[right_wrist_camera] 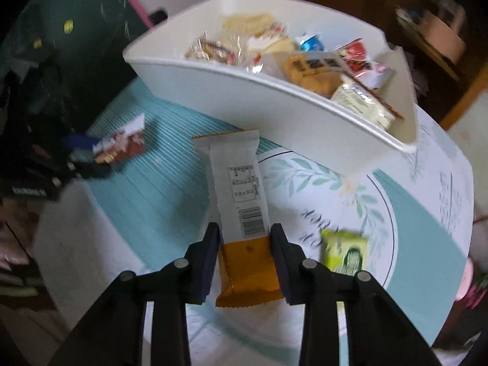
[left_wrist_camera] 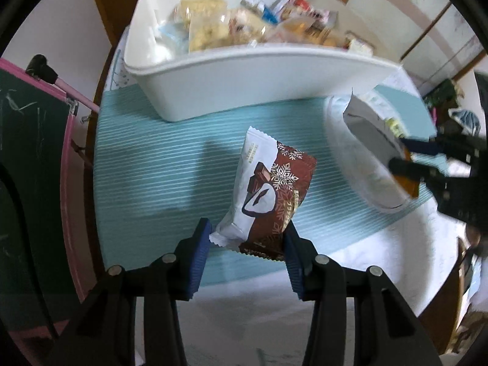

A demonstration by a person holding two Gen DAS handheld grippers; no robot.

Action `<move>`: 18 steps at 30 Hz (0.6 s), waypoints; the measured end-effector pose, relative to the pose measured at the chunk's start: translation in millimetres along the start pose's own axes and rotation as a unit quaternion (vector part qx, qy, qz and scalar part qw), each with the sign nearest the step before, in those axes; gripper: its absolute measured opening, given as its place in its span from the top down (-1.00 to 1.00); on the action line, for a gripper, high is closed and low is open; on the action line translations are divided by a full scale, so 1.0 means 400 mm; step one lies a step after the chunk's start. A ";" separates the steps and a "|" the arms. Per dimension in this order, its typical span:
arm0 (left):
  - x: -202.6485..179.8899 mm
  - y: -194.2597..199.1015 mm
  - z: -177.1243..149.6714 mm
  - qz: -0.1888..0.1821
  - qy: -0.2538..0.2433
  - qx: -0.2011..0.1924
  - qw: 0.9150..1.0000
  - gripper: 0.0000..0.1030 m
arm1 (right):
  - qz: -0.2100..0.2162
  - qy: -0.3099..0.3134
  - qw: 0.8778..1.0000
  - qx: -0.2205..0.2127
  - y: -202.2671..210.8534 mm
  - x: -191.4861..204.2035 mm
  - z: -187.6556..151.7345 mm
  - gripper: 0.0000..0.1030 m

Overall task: Organize snacks
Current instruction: 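Lift both held packs over the white tray and open both grippers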

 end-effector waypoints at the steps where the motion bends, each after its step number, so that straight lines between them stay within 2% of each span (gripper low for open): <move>1: -0.010 0.027 0.000 -0.002 0.007 -0.011 1.000 0.14 | 0.004 -0.014 1.000 -0.011 0.022 0.007 -0.004 0.34; 6: -0.050 0.118 0.002 -0.009 0.036 -0.042 0.998 0.14 | 0.027 -0.080 0.993 -0.079 0.153 0.040 -0.015 0.34; 12: -0.098 0.241 0.057 -0.002 0.053 -0.083 0.995 0.14 | 0.035 -0.132 0.980 -0.146 0.278 0.047 0.022 0.34; 18: -0.153 0.376 0.146 0.014 0.053 -0.136 0.989 0.14 | -0.006 -0.160 0.968 -0.193 0.413 0.014 0.086 0.34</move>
Point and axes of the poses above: each gripper's, at about its wrist camera, not at the fingertips, and y roughly against the way its jaws point, x to its left, z to its top, the point moved 9 cm from there along -y, roughly the way its jaws point, and after that the axes turned 5 degrees about y, right-handed, at the moved point
